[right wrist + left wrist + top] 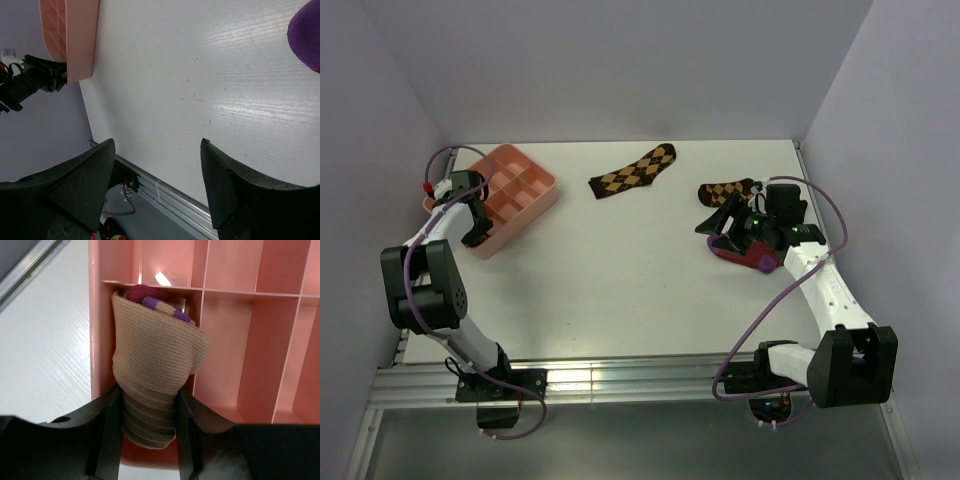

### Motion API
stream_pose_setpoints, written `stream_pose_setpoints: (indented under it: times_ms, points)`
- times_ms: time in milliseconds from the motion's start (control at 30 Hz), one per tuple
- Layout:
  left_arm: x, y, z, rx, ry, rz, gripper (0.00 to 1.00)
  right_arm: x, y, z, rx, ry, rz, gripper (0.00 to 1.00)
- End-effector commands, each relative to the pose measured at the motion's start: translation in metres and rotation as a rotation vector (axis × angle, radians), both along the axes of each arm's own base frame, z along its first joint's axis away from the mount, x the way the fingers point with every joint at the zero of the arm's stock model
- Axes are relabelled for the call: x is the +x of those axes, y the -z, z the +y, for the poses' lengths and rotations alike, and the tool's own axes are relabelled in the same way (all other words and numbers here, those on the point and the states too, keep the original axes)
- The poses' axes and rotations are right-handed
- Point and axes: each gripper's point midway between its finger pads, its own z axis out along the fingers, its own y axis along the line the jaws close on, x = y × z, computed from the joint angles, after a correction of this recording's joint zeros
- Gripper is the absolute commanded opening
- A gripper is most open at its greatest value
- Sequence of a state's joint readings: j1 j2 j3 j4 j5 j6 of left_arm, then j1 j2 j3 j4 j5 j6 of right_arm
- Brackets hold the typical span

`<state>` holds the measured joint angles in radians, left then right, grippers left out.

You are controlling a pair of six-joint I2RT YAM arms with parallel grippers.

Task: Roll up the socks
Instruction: Place the sock in the storage box.

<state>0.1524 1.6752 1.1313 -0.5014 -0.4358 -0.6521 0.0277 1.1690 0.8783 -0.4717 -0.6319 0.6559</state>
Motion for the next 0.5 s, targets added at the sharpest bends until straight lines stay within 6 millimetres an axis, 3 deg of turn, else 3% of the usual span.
stream_pose_setpoints:
  times_ms: [0,67,200,467]
  points:
    - [-0.008,0.020,-0.001,-0.049,-0.007,0.050,0.03,0.005,-0.004,0.000,0.006,-0.009,-0.038,0.76]
    - [-0.009,0.020,0.000,-0.048,-0.008,0.056,0.07,0.005,-0.004,0.000,0.006,-0.011,-0.039,0.76]
    - [-0.009,0.007,0.003,-0.031,-0.006,0.031,0.25,0.005,-0.005,-0.001,0.003,-0.012,-0.040,0.76]
    - [-0.003,-0.016,0.007,-0.007,-0.010,-0.006,0.47,0.005,-0.005,0.002,0.026,-0.021,-0.035,0.75]
